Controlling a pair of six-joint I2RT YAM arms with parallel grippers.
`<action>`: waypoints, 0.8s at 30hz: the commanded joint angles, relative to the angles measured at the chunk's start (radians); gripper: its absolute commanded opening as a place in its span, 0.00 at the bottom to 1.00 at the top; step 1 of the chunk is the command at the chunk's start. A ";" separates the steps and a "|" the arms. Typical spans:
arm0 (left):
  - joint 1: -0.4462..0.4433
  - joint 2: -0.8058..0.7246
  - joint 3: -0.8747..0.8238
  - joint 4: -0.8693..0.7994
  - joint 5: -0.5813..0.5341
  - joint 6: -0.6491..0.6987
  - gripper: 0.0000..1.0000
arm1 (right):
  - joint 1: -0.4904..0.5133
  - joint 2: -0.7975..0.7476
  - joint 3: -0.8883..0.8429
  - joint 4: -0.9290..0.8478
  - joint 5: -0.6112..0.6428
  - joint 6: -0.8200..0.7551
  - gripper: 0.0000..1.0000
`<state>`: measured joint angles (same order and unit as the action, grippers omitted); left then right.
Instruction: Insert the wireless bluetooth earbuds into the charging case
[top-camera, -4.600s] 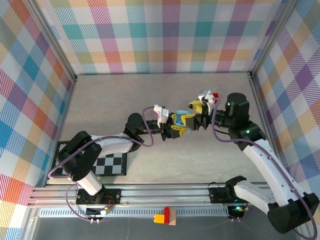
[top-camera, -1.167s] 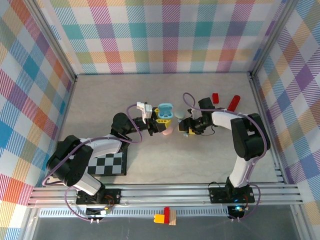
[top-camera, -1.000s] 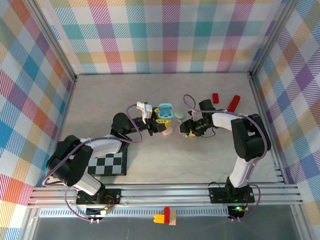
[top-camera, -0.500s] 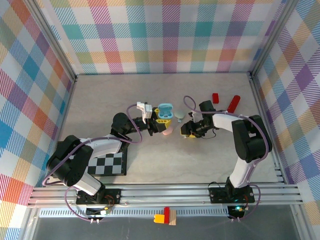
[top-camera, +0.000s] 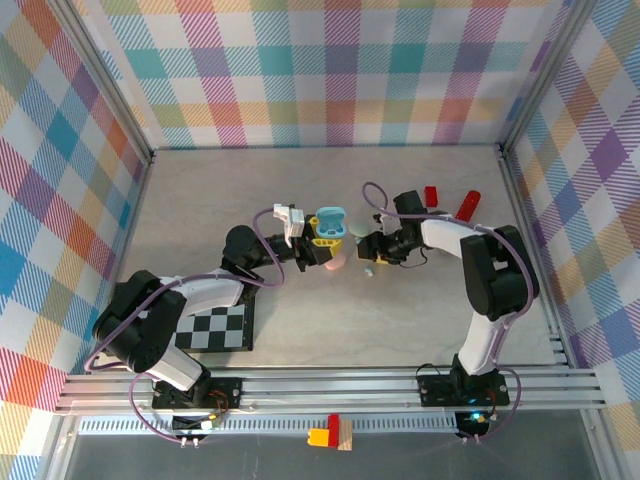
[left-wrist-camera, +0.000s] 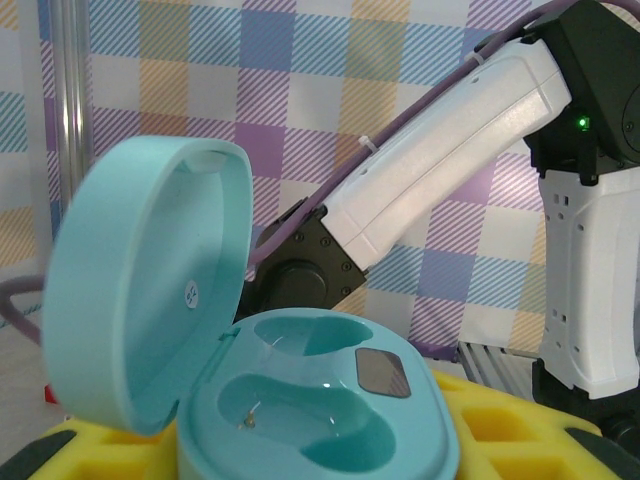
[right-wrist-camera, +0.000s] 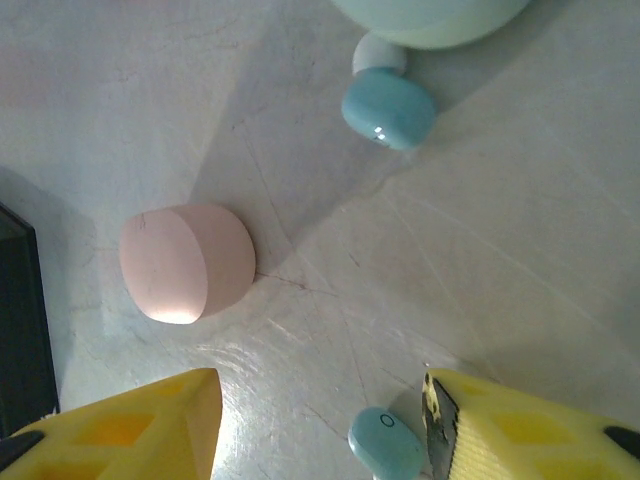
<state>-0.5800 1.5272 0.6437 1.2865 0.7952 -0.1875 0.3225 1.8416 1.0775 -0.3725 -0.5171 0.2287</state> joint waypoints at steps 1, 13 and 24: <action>0.011 -0.021 0.008 0.054 0.021 -0.004 0.43 | 0.012 0.023 0.007 -0.046 -0.032 -0.034 0.55; 0.011 -0.023 0.007 0.055 0.020 -0.006 0.42 | 0.012 -0.035 -0.073 -0.074 -0.036 -0.059 0.49; 0.011 -0.030 -0.002 0.054 0.016 -0.004 0.42 | 0.012 -0.004 -0.072 -0.030 -0.087 -0.037 0.36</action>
<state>-0.5800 1.5265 0.6437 1.2865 0.7952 -0.1905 0.3332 1.8317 1.0199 -0.4042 -0.5621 0.1959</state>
